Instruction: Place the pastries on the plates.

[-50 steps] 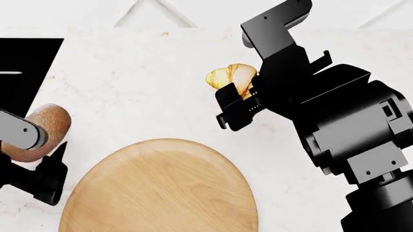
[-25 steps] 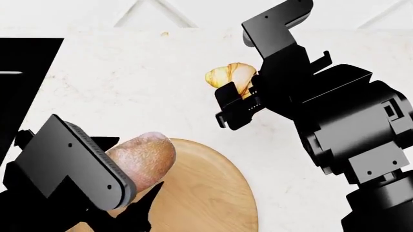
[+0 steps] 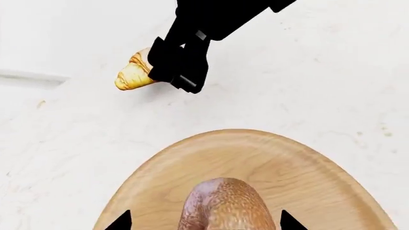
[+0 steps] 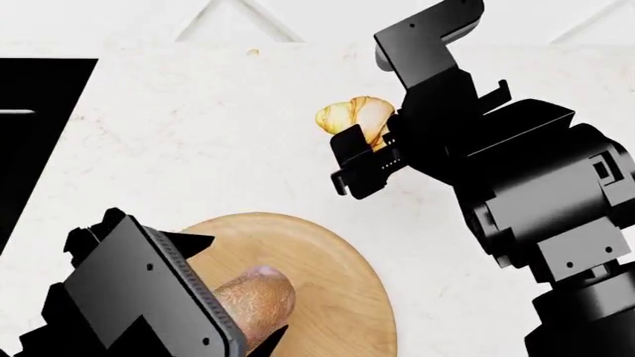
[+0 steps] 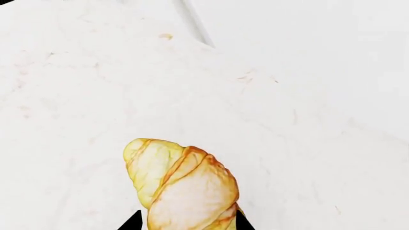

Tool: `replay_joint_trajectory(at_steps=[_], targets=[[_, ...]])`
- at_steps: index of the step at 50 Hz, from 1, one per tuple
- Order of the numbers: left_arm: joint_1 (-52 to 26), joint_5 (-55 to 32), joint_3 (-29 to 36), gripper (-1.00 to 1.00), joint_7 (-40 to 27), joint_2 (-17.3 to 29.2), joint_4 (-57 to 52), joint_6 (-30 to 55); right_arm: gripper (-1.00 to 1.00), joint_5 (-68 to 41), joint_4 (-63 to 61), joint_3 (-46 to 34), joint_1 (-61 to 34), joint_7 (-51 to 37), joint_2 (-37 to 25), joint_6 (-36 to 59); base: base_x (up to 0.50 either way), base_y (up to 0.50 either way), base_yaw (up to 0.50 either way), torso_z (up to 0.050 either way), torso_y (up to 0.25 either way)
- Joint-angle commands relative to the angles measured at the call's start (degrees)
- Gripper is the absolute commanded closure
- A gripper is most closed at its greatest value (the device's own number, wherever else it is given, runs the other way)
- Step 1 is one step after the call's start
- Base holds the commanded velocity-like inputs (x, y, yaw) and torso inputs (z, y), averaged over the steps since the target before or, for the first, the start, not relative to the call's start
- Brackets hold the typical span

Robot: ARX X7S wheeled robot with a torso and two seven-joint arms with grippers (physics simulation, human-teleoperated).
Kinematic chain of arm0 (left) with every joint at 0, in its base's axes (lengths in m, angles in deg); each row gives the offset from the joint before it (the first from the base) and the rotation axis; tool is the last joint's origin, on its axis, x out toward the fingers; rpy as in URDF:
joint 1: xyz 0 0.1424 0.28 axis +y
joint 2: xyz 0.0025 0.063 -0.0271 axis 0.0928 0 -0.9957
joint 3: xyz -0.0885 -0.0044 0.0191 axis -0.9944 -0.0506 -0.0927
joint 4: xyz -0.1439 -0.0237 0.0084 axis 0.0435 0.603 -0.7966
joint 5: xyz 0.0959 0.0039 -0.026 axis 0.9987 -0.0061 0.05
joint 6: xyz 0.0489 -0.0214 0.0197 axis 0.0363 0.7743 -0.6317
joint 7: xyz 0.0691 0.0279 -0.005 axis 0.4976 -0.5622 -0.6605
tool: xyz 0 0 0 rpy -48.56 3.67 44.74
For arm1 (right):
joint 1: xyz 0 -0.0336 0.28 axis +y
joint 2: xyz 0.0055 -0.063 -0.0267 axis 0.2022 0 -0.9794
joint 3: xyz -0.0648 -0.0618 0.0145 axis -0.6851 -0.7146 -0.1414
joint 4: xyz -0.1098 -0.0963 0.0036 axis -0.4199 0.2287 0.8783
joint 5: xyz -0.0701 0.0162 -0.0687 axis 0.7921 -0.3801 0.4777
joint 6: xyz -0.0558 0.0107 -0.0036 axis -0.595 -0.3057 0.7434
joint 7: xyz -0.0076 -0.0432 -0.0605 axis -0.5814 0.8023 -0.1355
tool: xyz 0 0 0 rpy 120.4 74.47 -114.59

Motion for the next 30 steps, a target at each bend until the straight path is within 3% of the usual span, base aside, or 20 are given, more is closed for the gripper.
replay_joint_trajectory(at_steps=[1, 11, 13, 16, 19, 22, 26, 30], targets=[[-4.4, -12.3, -2.0, -1.0, -9.1, -0.6, 1.4, -2.9, 1.0, 1.4, -0.2, 1.3, -0.1, 1.8, 1.1, -0.1, 0.0, 0.0, 0.0, 0.0, 0.0], [-12.5, -23.3, -1.6, -1.0, -17.3, 0.6, 2.6, -7.8, 1.0, 1.6, -0.4, 1.0, -0.1, 1.6, 0.9, -0.6, 0.0, 0.0, 0.0, 0.0, 0.0], [-12.6, -28.9, -2.6, -1.0, -18.3, 0.7, 4.3, -11.9, 1.0, 1.6, -0.4, 1.1, 0.0, 1.5, 0.9, -0.6, 0.0, 0.0, 0.0, 0.0, 0.0], [-14.2, -29.0, -4.1, -1.0, -18.4, 1.3, 6.8, -13.5, 1.0, 1.6, -0.4, 1.0, -0.1, 1.4, 1.0, -0.4, 0.0, 0.0, 0.0, 0.0, 0.0], [-13.6, -25.1, -4.8, -1.0, -16.8, 2.1, 8.6, -12.5, 1.0, 1.5, -0.6, 1.1, 0.1, 1.8, 0.8, -1.3, 0.0, 0.0, 0.0, 0.0, 0.0], [-7.8, -23.7, -7.6, -1.0, -15.8, 4.2, 9.8, -14.9, 1.0, 0.0, -0.5, 3.6, 1.0, 1.6, 1.0, -2.8, 0.0, 0.0, 0.0, 0.0, 0.0], [-0.7, -13.7, -12.4, -1.0, -10.3, 10.3, 8.8, -14.6, 1.0, 1.0, -1.2, 3.8, 1.4, -0.5, 1.0, -3.4, 0.0, 0.0, 0.0, 0.0, 0.0], [-1.5, -6.4, -14.1, -1.0, -7.2, 14.7, 9.1, -13.9, 1.0, 0.9, -1.7, 4.5, 2.2, -0.2, 0.8, -6.2, 0.0, 0.0, 0.0, 0.0, 0.0]])
